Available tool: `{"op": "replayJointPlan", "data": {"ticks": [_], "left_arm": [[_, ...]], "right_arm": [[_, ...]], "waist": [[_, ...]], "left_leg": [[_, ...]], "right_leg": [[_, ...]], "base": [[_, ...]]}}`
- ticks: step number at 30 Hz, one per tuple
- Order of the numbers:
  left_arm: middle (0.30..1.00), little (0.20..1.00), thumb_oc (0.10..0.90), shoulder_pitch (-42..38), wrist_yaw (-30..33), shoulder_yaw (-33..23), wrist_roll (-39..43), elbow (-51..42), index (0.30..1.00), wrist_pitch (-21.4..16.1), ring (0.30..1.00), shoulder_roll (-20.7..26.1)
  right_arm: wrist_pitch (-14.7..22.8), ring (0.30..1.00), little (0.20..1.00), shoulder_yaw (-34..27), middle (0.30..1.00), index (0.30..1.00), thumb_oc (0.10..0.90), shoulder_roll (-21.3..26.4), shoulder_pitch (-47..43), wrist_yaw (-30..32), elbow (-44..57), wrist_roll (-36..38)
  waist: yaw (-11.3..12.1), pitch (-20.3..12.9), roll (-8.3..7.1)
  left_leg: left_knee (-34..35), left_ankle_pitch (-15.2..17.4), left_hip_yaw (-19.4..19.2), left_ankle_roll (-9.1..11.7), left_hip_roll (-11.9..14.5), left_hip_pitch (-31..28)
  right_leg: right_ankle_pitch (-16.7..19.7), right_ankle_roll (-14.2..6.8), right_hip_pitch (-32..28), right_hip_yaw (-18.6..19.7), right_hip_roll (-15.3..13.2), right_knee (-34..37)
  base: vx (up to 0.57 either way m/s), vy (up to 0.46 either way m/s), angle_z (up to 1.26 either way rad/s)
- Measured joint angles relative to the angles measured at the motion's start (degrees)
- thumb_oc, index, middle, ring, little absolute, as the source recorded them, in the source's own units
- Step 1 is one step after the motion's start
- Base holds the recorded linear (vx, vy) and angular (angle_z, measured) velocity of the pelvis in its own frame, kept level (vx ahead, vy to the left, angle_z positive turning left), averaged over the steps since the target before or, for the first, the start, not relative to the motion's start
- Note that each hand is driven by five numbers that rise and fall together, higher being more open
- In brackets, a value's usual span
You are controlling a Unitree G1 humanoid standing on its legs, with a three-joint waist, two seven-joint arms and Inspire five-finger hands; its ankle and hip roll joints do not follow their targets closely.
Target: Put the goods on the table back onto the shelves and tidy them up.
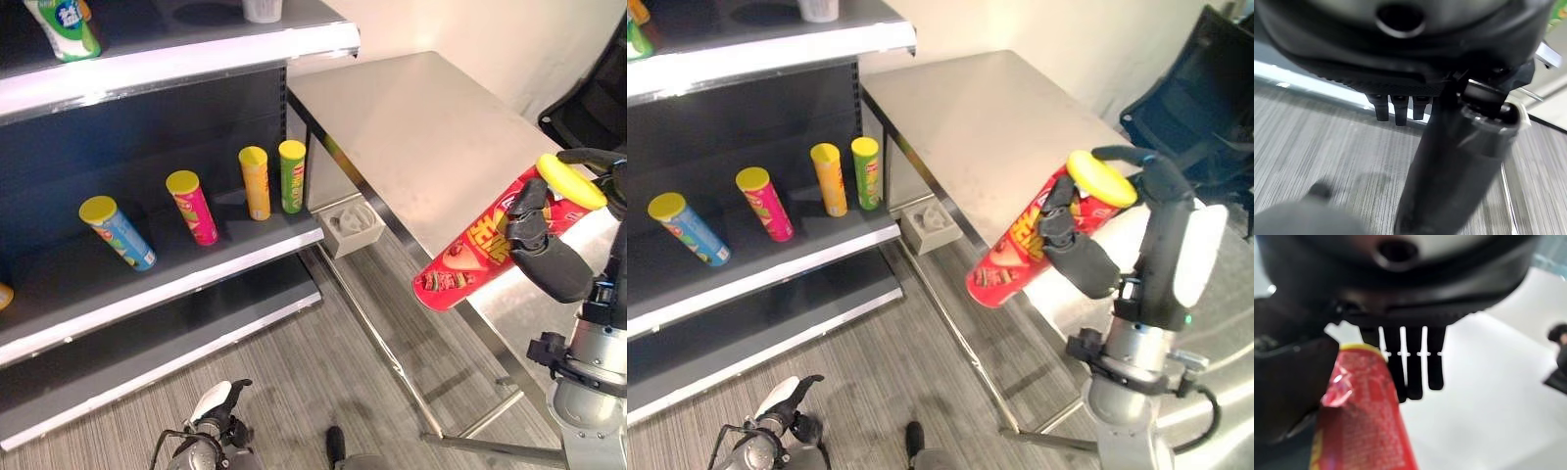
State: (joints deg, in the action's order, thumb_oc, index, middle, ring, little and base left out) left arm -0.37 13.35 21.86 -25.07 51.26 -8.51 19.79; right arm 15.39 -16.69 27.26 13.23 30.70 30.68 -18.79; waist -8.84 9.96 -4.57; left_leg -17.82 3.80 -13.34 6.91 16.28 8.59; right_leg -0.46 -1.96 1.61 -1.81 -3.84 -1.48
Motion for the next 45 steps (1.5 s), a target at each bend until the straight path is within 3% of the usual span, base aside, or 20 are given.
{"op": "replayJointPlan", "data": {"ticks": [1, 3, 5, 7, 8, 10, 15, 16, 21, 23, 25, 27, 29, 30, 33, 35, 39, 41, 43, 45], "left_arm": [[0.9, 0.9, 0.8, -0.72, 0.01, 0.22, -0.06, 0.18, 0.9, 0.03, 0.9, -0.66], [0.9, 0.9, 0.8, -3.17, 0.11, 1.95, -0.6, 0.4, 0.9, 0.1, 0.9, -0.3], [0.9, 0.9, 0.8, -5.28, 0.87, 4.01, -1.6, 0.53, 0.9, -0.1, 0.9, -0.2], [0.9, 0.9, 0.8, -5.86, 1.24, 4.97, -1.98, 0.03, 0.9, -0.22, 0.9, -0.66], [0.9, 0.9, 0.8, -6.1, 1.2, 5.08, -2.04, 0.14, 0.9, -0.23, 0.9, -0.23], [0.9, 0.9, 0.8, -6.39, 1.37, 6.33, -2.0, 0.74, 0.9, 0.24, 0.9, 0.7], [0.9, 0.9, 0.8, -6.69, 1.56, 7.35, -2.15, 0.6, 0.9, -0.02, 0.9, 3.67], [0.9, 0.9, 0.8, -7.34, 2.05, 6.36, -2.67, 0.27, 0.9, 0.0, 0.9, 4.54], [0.9, 0.9, 0.8, -8.82, 3.61, 4.52, -3.01, -0.4, 0.9, 0.13, 0.9, 9.26], [0.9, 0.9, 0.8, -8.07, 3.68, 3.51, -2.98, -0.45, 0.9, 0.08, 0.9, 9.85], [0.9, 0.9, 0.8, -8.42, 3.8, 2.65, -2.96, -0.57, 0.9, -0.01, 0.9, 9.7], [0.9, 0.9, 0.8, -7.16, 4.34, 1.46, -2.55, -0.55, 0.9, -0.19, 0.9, 9.0], [0.9, 0.9, 0.8, -5.07, 4.39, -0.03, -1.94, -0.87, 0.9, 0.04, 0.9, 6.99], [0.9, 0.9, 0.8, -4.32, 4.31, -0.11, -1.99, -2.0, 0.9, -0.09, 0.9, 6.6], [0.9, 0.9, 0.8, -2.56, 2.95, 0.63, -2.01, -2.55, 0.9, -0.03, 0.9, 5.79], [0.9, 0.9, 0.8, -2.87, 2.23, 2.53, -2.02, -2.57, 0.9, -0.11, 0.9, 5.52], [0.9, 0.9, 0.8, -4.45, 2.36, 2.62, -1.85, -3.63, 0.9, -0.62, 0.9, 4.21], [0.9, 0.9, 0.8, -4.19, 2.83, 2.66, -1.5, -6.32, 0.9, -1.39, 0.9, 3.09], [0.9, 0.9, 0.8, -4.84, 2.82, 3.27, -1.99, -6.7, 0.9, -1.76, 0.9, 2.93], [0.9, 0.9, 0.8, -4.31, 3.3, 4.16, -2.04, -6.65, 0.9, -1.82, 0.9, 3.26]], "right_arm": [[0.19, 0.3, 0.3, -0.77, 0.3, 0.3, 0.4, 0.82, 0.06, 0.28, -0.03, -0.02], [0.42, 0.3, 0.3, 0.19, 0.3, 0.3, 0.4, 0.44, 0.96, 0.28, -0.13, -0.31], [0.76, 0.3, 0.3, 0.82, 0.3, 0.3, 0.4, 1.05, 1.32, 0.24, -0.37, -0.85], [0.74, 0.3, 0.3, 1.3, 0.3, 0.3, 0.4, 1.09, 0.59, 0.22, -0.71, -1.0], [0.86, 0.3, 0.3, 2.42, 0.3, 0.3, 0.4, -0.36, 0.44, 0.2, -0.98, -1.19], [1.14, 0.3, 0.3, 4.13, 0.3, 0.3, 0.4, -2.12, 0.64, -0.1, -1.12, -1.34], [0.9, 0.3, 0.3, 3.29, 0.3, 0.3, 0.4, -3.72, -0.72, 0.81, -2.17, -2.47], [0.3, 0.3, 0.3, 4.34, 0.3, 0.3, 0.4, -4.39, -2.22, 1.5, -2.4, -2.88], [-0.49, 0.3, 0.3, 10.08, 0.3, 0.3, 0.4, -5.36, -6.94, 1.97, -3.3, -3.57], [-1.4, 0.3, 0.3, 13.81, 0.3, 0.3, 0.4, -5.27, -8.59, 1.94, -3.92, -3.59], [-0.82, 0.3, 0.3, 13.9, 0.3, 0.3, 0.4, -5.16, -7.06, 1.91, -3.71, -3.74], [-0.76, 0.3, 0.3, 12.58, 0.3, 0.3, 0.4, -4.54, -5.9, 1.87, -2.96, -3.75], [-0.52, 0.3, 0.3, 11.48, 0.3, 0.3, 0.4, -3.74, -6.63, 2.07, -2.91, -3.71], [-0.3, 0.3, 0.3, 10.53, 0.3, 0.3, 0.4, -3.08, -6.5, 2.36, -2.99, -3.7], [-0.27, 0.3, 0.3, 10.43, 0.3, 0.3, 0.4, -0.06, -6.23, 1.81, -2.9, -4.96], [-0.31, 0.3, 0.3, 11.09, 0.3, 0.3, 0.4, 0.56, -4.99, 1.08, -3.18, -4.97], [0.55, 0.3, 0.3, 11.04, 0.3, 0.3, 0.4, 0.82, -4.59, 1.09, -2.9, -4.84], [0.88, 0.3, 0.3, 11.01, 0.3, 0.3, 0.4, 1.87, -4.48, 1.06, -2.71, -4.71], [0.85, 0.3, 0.3, 11.04, 0.3, 0.3, 0.4, 2.9, -5.36, 0.82, -3.33, -4.65], [0.82, 0.3, 0.3, 11.58, 0.3, 0.3, 0.4, 1.91, -7.6, 1.46, -5.01, -4.37]], "waist": [[-0.73, 0.16, 1.15], [-1.93, 0.01, -0.24], [-1.94, -0.1, -1.13], [-1.39, -0.24, -0.14], [-1.64, -0.31, -1.54], [-1.48, -0.65, -2.92], [-1.65, -0.61, -2.02], [-1.38, -0.59, -1.43], [-1.31, 0.73, -2.73], [-0.97, 1.52, -2.94], [-0.6, 2.1, -2.16], [1.6, 2.48, -1.83], [3.03, 2.79, -1.2], [3.25, 3.02, -0.22], [3.8, 2.45, -0.99], [2.98, 2.81, 0.08], [1.15, 2.6, -0.66], [2.38, 2.19, 1.6], [3.43, 2.47, 2.16], [3.09, 2.5, 2.69]], "left_leg": [[3.47, -0.78, 0.6, 0.35, 0.6, -2.19], [6.29, 0.41, 1.67, 1.0, -1.26, -2.98], [0.17, 4.9, 1.86, -1.9, 1.49, -1.15], [0.98, 3.84, 3.32, 4.54, 4.43, -1.31], [0.56, 4.02, 3.89, 6.13, 2.34, -1.17], [-3.97, 6.63, 4.7, 3.46, -1.41, 1.26], [-5.65, 7.79, 4.04, -2.29, -6.58, 6.82], [-2.9, 5.73, 3.98, -4.44, -8.59, 8.28], [-1.9, 3.08, 0.91, -7.64, -12.31, 12.99], [-0.5, 2.52, -1.52, -9.25, -12.44, 12.44], [2.21, 1.44, -1.13, -10.94, -12.15, 12.17], [5.28, -0.3, -2.1, -11.12, -12.18, 11.33], [7.29, -1.34, -4.4, -12.24, -12.07, 10.88], [9.6, -2.4, -3.77, -12.24, -12.08, 10.74], [16.35, -6.21, -3.54, -11.19, -15.3, 9.5], [20.22, -8.25, -1.47, -11.54, -14.43, 5.5], [10.48, -3.79, 2.05, -8.28, -14.8, 6.58], [1.82, -0.08, 2.56, -5.95, -12.47, 9.91], [-13.96, 2.64, 2.9, -1.5, -5.72, 19.48], [3.29, 1.5, 6.83, 0.29, -0.91, 17.27]], "right_leg": [[-0.21, -0.83, 0.06, -0.31, 0.49, -0.59], [0.34, -1.77, 0.34, -0.01, -2.01, -1.24], [-0.39, -3.79, -0.39, 3.24, -4.24, -1.33], [-0.7, -6.03, -0.3, 3.89, -5.09, -1.28], [-0.41, -6.48, 0.04, 4.28, -7.14, -1.55], [4.09, -5.6, 1.59, 5.24, -10.82, -1.75], [15.96, -3.26, 5.29, 6.94, -14.85, -0.98], [16.68, -5.84, 9.43, 6.81, -15.5, -0.31], [26.31, -2.82, 14.78, 5.63, -16.24, 0.94], [30.49, 1.99, 16.16, 6.17, -15.98, 1.42], [20.57, -6.78, 15.78, 7.07, -12.67, 0.17], [9.13, -9.3, 15.13, 6.22, -5.42, -5.36], [4.22, -11.58, 14.82, 6.8, -2.6, -7.06], [-0.48, -10.99, 14.78, 8.79, 0.1, -10.07], [-0.62, -6.77, 8.7, 10.71, 1.82, 0.3], [-5.94, -7.01, 12.6, 14.18, 4.61, -7.75], [1.2, 0.88, 13.3, 14.44, 6.71, -3.88], [1.71, 2.83, 11.75, 13.02, 7.66, -3.01], [2.17, 4.48, 10.7, 12.46, 6.72, -1.07], [1.14, 2.07, 9.31, 13.3, 5.99, 0.33]], "base": [[0.03, 0.297, 0.37], [0.03, 0.252, 0.52], [0.01, 0.304, 0.43], [-0.02, 0.323, 0.1], [-0.04, 0.451, 0.08], [-0.09, 0.419, 0.03], [-0.2, 0.41, 0.16], [-0.22, 0.348, 0.09], [-0.18, 0.34, -0.06], [-0.06, 0.259, -0.31], [-0.07, 0.262, -0.11], [-0.13, 0.287, -0.39], [-0.06, 0.18, -0.35], [0.04, 0.05, -0.03], [0.21, 0.048, 0.01], [0.23, 0.048, 0.16], [0.1, 0.018, 0.64], [0.11, 0.055, 0.29], [0.26, 0.241, 0.17], [0.27, 0.353, -0.06]]}}
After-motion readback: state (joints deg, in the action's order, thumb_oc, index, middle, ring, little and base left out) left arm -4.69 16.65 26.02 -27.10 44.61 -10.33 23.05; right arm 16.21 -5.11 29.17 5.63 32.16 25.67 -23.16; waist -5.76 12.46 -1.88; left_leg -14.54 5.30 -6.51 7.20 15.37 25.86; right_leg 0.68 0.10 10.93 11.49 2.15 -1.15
